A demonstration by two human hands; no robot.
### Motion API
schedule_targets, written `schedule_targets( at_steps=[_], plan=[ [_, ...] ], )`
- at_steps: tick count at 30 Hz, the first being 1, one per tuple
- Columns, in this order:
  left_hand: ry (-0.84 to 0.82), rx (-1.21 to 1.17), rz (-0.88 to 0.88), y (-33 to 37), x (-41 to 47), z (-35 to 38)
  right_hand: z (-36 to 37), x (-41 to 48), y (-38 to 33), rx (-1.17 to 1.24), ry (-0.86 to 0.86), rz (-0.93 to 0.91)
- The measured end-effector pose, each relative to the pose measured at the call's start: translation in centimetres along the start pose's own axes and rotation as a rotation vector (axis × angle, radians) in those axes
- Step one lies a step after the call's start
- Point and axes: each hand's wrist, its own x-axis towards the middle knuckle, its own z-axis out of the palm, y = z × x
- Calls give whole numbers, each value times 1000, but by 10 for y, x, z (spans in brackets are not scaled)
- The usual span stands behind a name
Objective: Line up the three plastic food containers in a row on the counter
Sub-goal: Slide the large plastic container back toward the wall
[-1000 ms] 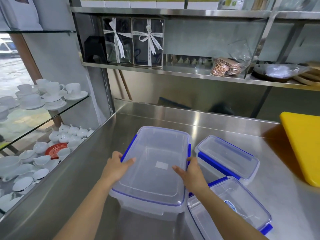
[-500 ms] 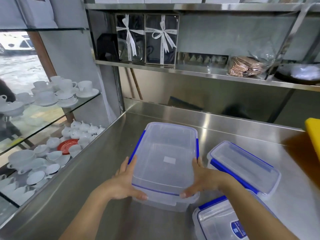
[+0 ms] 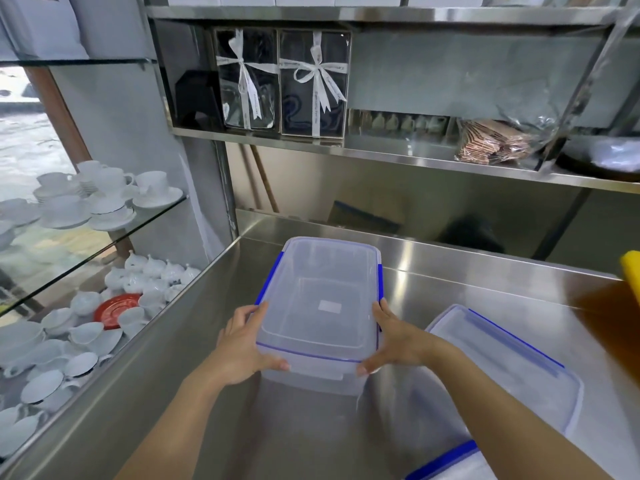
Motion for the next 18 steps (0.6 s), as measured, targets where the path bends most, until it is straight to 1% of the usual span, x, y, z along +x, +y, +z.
schedule_targets(
  at_steps=[4,7,10,13,16,18],
  plan=[
    [85,2,15,2,22,0,-9,22,-2,57,40,-2],
    [113,-15,17,2,40,1,-11,33,-1,44,103,0],
    [135,-43,11,3,51,4,-10,40,4,91,168,5],
    [141,-20,-1,2,55,7,-9,46,8,86,187,-3],
    [133,125,-20,2,57,6,-6,49,12,66,207,6],
    [145,248,-13,7,56,5,-4,49,11,-70,276,8]
  ],
)
